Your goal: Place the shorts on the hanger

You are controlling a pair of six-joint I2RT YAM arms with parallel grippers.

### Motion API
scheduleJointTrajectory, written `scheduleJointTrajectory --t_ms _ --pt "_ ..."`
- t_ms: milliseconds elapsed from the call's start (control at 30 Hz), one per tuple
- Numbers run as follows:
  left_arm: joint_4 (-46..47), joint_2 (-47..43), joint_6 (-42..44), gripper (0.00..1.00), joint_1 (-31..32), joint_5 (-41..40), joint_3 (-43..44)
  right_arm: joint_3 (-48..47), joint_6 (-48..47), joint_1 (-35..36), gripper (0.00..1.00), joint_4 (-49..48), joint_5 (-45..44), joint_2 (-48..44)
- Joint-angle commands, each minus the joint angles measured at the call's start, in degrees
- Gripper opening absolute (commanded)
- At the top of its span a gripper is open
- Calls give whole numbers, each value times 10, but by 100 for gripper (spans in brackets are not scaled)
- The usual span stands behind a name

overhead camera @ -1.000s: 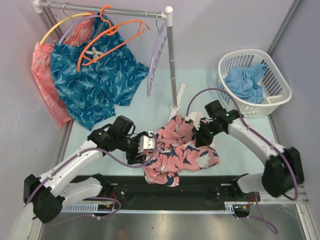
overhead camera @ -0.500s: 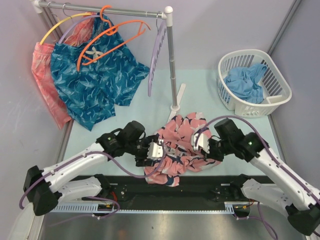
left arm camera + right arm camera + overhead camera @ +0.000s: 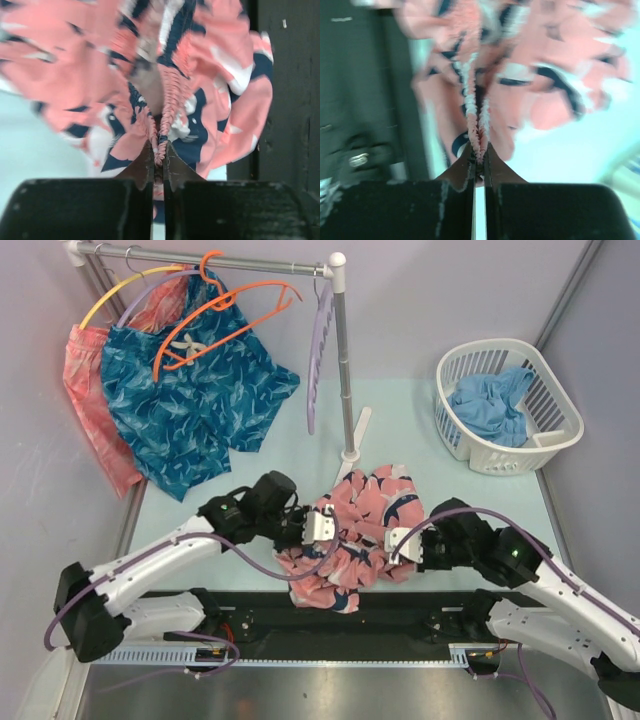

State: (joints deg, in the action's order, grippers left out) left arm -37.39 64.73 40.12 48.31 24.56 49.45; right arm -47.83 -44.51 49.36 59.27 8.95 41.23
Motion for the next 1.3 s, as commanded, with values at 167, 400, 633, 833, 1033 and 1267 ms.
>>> scheduleJointTrajectory --t_ms 167,400,633,833,1033,1267 --pt "-41 -67 -49 0 -1 -147 295 -212 -58 -25 0 -320 -256 82" --pt "-53 -15 -64 0 -1 -275 548 -477 -110 -21 0 -389 -249 201" --pt "-117 -21 -56 1 -1 -275 610 -556 -114 -17 0 -276 -193 218" --pt "-81 -79 -51 0 -1 -275 434 -384 -98 -11 0 -255 -162 155" --pt "14 -103 -36 1 -2 -313 219 -298 -73 -88 0 -274 -61 179" --pt "125 -135 3 0 -55 -270 39 -207 -80 -176 0 -325 56 221"
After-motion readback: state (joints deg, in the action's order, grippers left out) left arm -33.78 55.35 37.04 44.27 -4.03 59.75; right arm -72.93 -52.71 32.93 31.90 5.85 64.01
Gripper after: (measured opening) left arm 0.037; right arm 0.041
